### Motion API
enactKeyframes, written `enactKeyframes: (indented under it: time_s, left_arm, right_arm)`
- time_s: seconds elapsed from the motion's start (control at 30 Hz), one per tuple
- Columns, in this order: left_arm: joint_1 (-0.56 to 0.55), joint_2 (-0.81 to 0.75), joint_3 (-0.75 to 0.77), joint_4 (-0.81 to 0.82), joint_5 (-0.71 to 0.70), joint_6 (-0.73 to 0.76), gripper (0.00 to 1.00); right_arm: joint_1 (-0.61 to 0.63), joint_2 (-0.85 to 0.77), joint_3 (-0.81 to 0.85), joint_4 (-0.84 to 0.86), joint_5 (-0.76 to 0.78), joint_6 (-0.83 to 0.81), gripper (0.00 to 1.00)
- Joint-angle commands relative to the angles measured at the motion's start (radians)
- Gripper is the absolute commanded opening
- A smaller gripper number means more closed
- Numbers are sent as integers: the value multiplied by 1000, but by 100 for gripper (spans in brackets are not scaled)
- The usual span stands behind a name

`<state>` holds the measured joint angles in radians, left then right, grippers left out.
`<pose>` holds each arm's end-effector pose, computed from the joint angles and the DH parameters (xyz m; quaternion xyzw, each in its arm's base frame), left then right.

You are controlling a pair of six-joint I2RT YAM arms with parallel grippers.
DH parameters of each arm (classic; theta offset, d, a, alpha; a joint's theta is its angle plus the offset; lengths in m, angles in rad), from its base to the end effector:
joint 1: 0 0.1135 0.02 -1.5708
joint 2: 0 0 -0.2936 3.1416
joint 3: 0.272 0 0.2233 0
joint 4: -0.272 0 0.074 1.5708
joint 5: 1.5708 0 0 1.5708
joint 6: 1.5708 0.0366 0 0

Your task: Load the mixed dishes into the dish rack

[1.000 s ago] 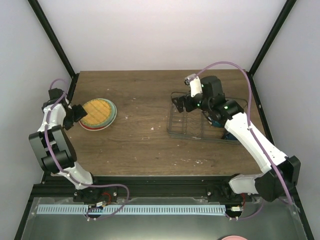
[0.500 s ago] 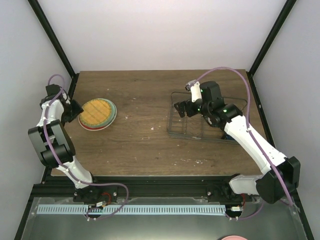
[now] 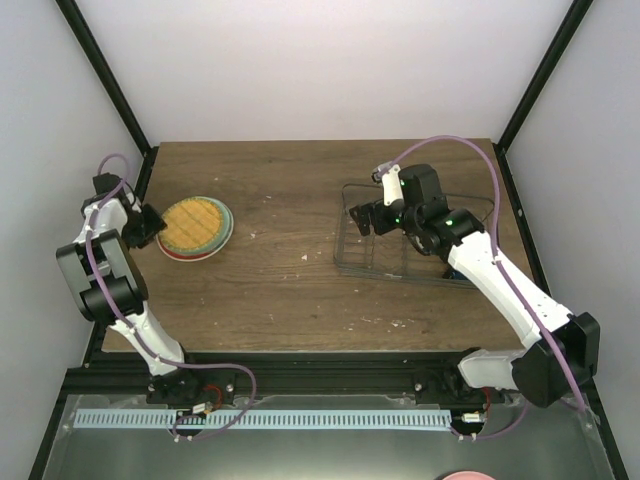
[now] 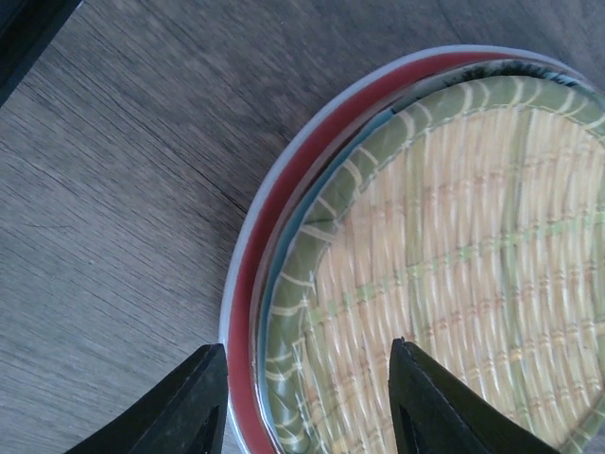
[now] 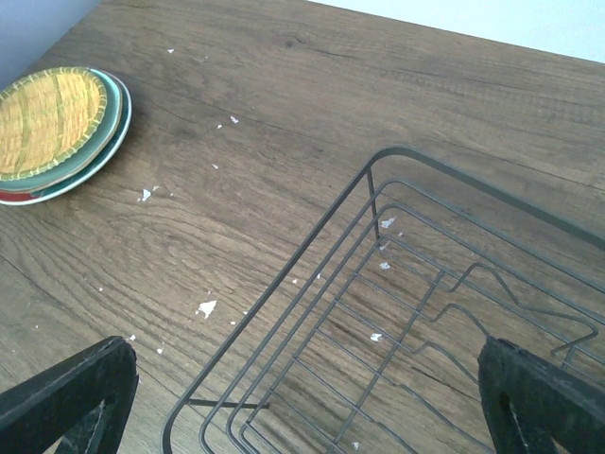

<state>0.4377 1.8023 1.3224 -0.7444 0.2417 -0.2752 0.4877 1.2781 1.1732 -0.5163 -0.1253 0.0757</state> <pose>0.3144 0.1375 0.2502 -0.3217 0.9236 -0.1045 0.1802 0.2145 0.1189 0.3675 -0.2096 0.8630 0.1803 0.4228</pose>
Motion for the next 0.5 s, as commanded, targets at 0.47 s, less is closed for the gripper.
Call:
enactKeyframes:
  time_s: [0.47]
  left_arm:
    - [21,66,-18,76,84,7,38]
  right_arm:
    - [8,0,-14,-17,29,42,100]
